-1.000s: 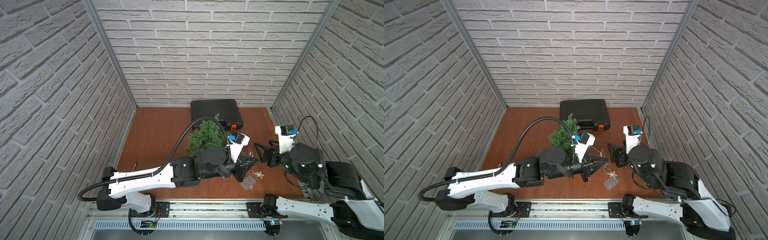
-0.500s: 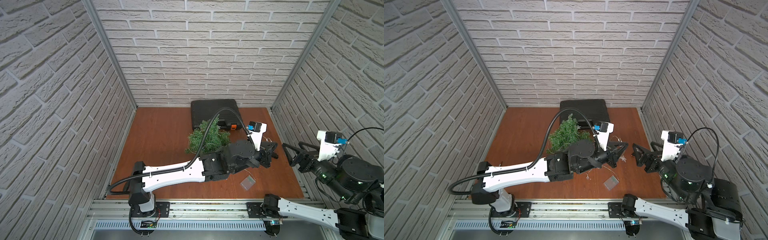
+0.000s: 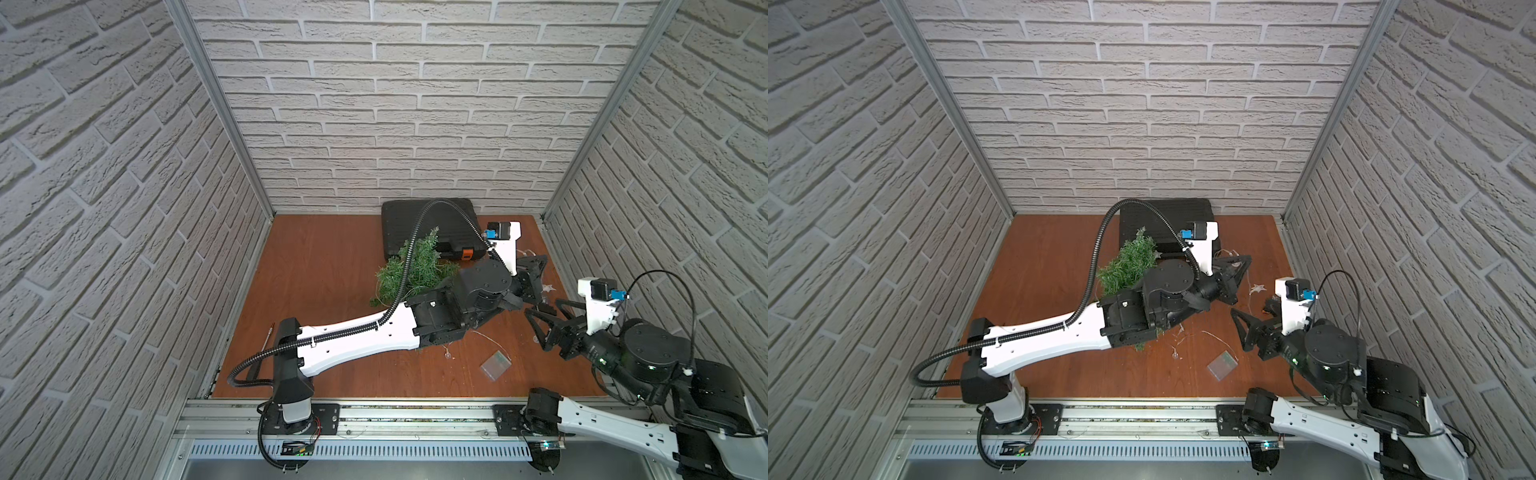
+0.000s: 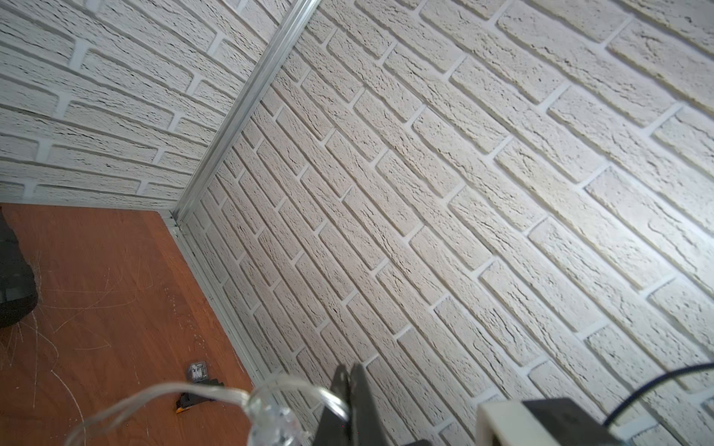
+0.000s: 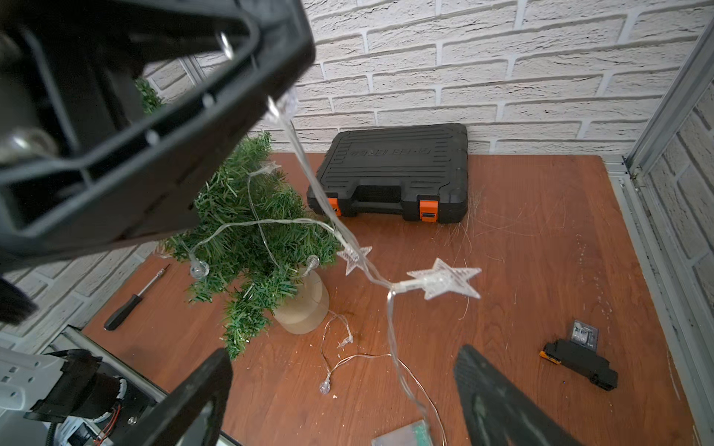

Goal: Wrap string light around the christmas tree
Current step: Wrap the light string around the Christmas tree.

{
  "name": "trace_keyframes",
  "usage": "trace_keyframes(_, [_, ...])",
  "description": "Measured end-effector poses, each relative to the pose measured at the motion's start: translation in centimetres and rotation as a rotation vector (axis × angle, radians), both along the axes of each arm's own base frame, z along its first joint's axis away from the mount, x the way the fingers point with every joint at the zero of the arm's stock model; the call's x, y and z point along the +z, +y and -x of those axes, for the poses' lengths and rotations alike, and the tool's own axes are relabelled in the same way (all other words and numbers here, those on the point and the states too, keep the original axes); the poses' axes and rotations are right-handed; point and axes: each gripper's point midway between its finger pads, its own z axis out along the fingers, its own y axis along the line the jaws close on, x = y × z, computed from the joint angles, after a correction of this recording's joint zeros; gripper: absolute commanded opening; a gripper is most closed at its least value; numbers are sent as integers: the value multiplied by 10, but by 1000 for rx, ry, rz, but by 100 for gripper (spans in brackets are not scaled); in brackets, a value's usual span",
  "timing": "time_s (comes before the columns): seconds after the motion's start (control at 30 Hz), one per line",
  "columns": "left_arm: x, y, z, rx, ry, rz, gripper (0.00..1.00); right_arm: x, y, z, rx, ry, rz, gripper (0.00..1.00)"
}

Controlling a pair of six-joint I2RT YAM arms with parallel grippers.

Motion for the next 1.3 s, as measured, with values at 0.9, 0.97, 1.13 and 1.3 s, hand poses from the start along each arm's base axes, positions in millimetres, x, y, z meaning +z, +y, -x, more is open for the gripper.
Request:
trace_keyframes(0.9, [12, 1, -7, 31, 2, 48, 0, -15, 26, -47, -125, -138, 140, 94])
trace_keyframes(0.97, [13, 1, -7, 33, 1, 50, 0, -15, 24, -51, -143, -137, 148, 92])
trace_keyframes(1.13, [15, 4, -11, 54, -1, 56, 0, -21, 25, -65, -174, -113, 164, 85])
trace_keyframes(1.3, [17, 7, -15, 84, -4, 63, 0, -26, 24, -75, -180, -91, 147, 78])
